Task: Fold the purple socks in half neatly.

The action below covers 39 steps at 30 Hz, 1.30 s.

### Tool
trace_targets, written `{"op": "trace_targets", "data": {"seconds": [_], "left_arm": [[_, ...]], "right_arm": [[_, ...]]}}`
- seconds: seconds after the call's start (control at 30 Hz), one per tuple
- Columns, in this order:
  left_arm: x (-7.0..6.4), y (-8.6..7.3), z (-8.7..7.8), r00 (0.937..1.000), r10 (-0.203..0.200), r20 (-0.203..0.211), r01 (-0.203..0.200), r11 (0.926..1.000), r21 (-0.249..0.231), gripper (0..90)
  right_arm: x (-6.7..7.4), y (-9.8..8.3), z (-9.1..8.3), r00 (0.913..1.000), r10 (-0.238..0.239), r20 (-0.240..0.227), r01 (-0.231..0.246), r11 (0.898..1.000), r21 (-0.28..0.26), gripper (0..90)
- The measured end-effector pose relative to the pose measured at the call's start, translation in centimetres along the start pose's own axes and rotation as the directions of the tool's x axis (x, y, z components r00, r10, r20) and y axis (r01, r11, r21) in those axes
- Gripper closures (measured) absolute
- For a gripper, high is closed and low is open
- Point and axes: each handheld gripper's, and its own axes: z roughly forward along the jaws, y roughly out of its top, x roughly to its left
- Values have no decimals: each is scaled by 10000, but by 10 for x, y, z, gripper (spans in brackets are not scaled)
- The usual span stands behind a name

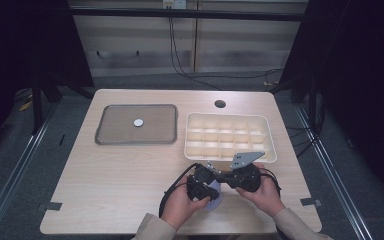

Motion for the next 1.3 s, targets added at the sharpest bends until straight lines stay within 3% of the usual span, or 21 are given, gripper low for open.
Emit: {"op": "trace_targets", "data": {"seconds": [0.3,0.77,1.17,1.3], "left_arm": [[-1,-1,0,10000,5,37,-5,10000,-34,825],[-4,0,-5,9999,-34,157,34,10000,31,760],[-4,-2,-15,9993,-187,321,186,9998,53,761],[-4,-3,-20,9996,-42,275,38,9999,155,761]], "right_arm": [[3,-8,16,9999,-7,123,0,9980,630,900],[3,-11,18,10000,1,50,-4,9977,673,900],[3,-13,18,10000,21,-1,-21,9983,583,900],[3,-13,18,10000,-22,-22,24,9980,628,900]]}}
